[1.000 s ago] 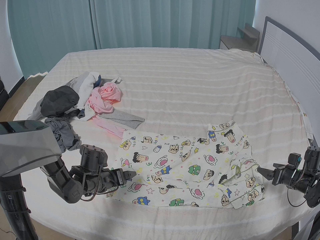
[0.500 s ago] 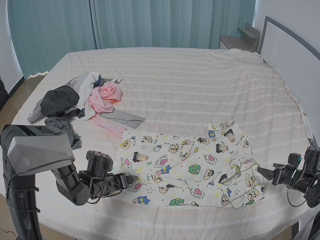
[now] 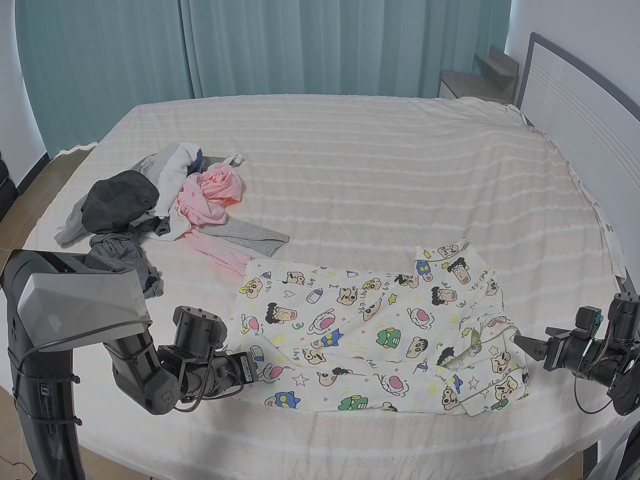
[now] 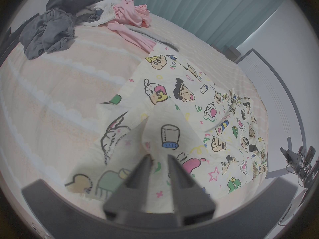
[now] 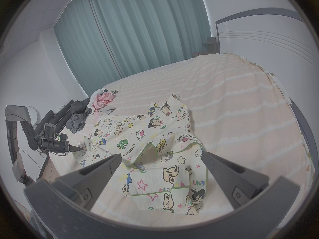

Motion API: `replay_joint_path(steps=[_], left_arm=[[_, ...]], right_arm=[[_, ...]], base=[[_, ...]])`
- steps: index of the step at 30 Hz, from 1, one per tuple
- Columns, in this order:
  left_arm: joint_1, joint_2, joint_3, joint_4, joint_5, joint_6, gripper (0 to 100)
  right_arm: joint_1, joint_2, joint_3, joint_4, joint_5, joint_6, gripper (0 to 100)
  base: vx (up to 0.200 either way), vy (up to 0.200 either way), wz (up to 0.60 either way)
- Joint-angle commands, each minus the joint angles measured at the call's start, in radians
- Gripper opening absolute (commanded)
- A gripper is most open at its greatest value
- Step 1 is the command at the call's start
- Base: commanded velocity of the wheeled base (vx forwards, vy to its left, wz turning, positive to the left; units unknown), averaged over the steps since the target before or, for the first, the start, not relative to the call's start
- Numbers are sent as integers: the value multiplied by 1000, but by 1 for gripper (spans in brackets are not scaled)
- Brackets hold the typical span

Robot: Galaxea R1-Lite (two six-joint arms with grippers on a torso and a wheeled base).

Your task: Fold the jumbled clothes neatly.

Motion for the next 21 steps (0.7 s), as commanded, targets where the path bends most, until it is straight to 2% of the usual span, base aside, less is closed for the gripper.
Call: replay_joint_path(steps=[1,6,12,21], left_arm=[[1,-3,12,-2,2,0,0],[1,-10,52,-36,5,5,0],[10,-12,86,-146,30,6,0],[10,-49,115,-157,39,8,0]], right_arm=[[0,3,18,-1,0,1,100],[0,6,18,1,0,1,100],[0,8,18,2,0,8,100],[-1,8,18,4,0,8,100]], base=[[0,0,0],[0,0,0],[0,0,0],[0,0,0]])
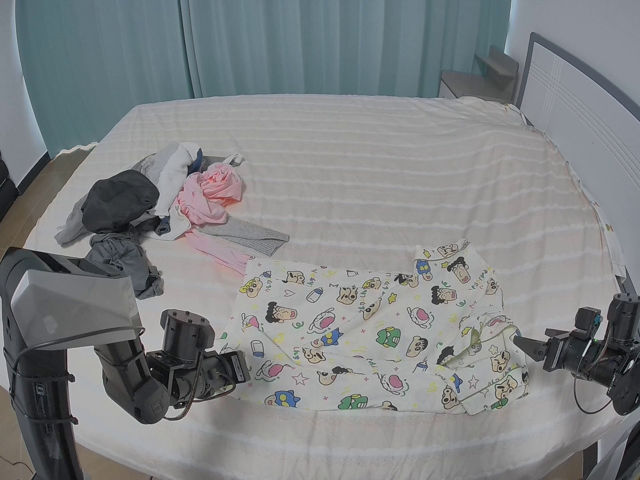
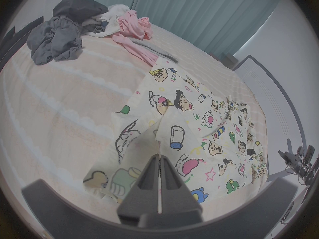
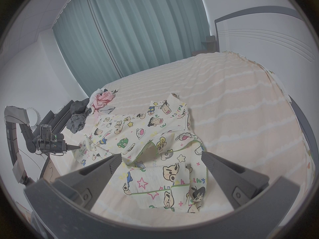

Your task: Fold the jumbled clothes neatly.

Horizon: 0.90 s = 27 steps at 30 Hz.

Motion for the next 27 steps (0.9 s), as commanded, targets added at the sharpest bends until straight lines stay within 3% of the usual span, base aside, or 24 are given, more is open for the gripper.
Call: replay_joint_path(steps=[1,27], left_arm=[[0,-40,25,-2,1,-1,0],[-38,-218,308,-2,-2,-1,0]], right_arm=[[-1,2,18,0,0,0,100],[6,101,18,5,2,2,100]], base=[[0,0,0],[0,0,0]])
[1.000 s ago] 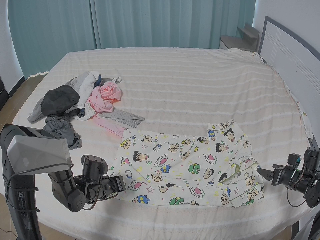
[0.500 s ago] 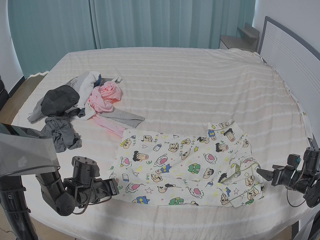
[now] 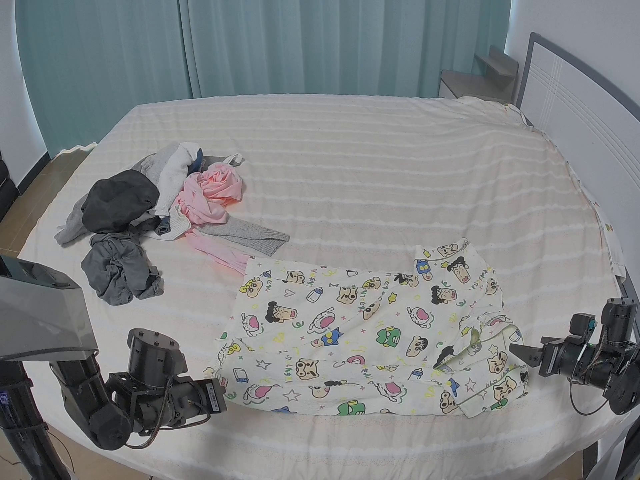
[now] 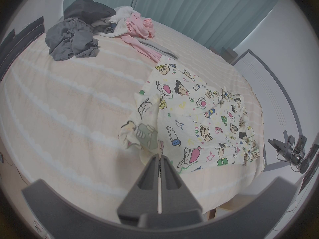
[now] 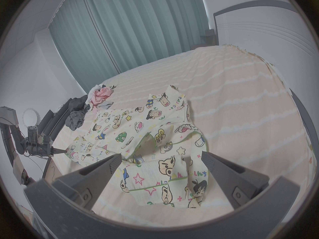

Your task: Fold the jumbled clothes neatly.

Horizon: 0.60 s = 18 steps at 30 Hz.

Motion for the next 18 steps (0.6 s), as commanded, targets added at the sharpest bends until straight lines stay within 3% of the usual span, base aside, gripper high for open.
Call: replay_joint_path(steps=[1,18], left_arm=[[-19,-16,43,0,-3,-1,0],[-9,18,49,-3,49,-11,0]], right_arm=[[8,68,18,1,1,1,100],[49,153,18,-1,1,-1,100]], base=[[0,0,0],[0,0,0]])
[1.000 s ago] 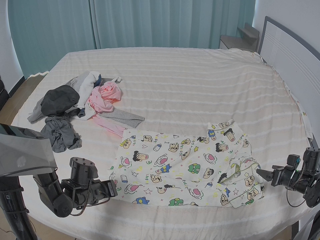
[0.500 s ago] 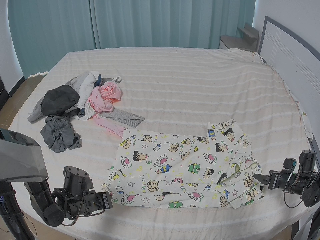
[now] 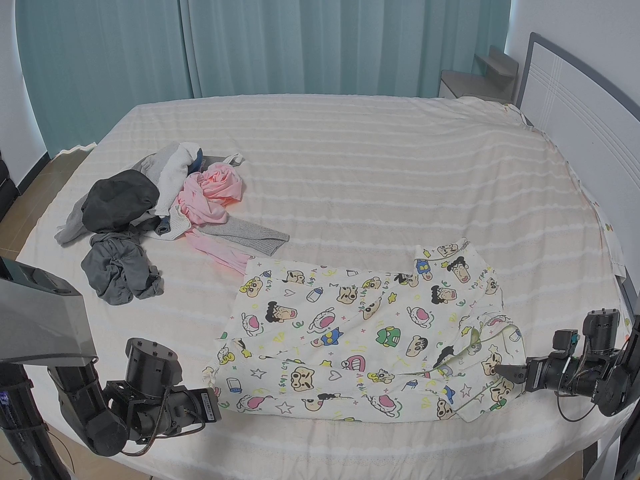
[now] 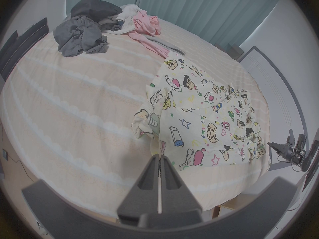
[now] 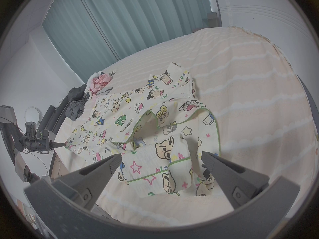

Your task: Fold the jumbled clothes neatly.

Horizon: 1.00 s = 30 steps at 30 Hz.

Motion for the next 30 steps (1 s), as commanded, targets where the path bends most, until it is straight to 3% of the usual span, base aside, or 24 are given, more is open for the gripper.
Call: replay_joint_path(steps=[1,9,15,16,21,30], left_arm=[[2,25,-10,-6,1,-2,0],[-6,94,-12,-152,16,-26,0],[-9,143,4,-167,33,-38,0],[-11,141,10,-170,32,-43,100],[-12,137,25,-202,33,-68,100],[40,71,58,-388,70,-81,100]], right_arm=[[9,20,18,-3,0,0,100],[9,17,18,-5,-2,1,100],[7,15,18,-10,-3,1,100],[7,14,18,-10,-3,1,100],[4,3,18,-22,-5,3,100],[-1,-3,18,-86,-9,12,100]], base=[[0,0,0],[0,0,0],[0,0,0],[0,0,0],[0,0,0],[0,0,0]])
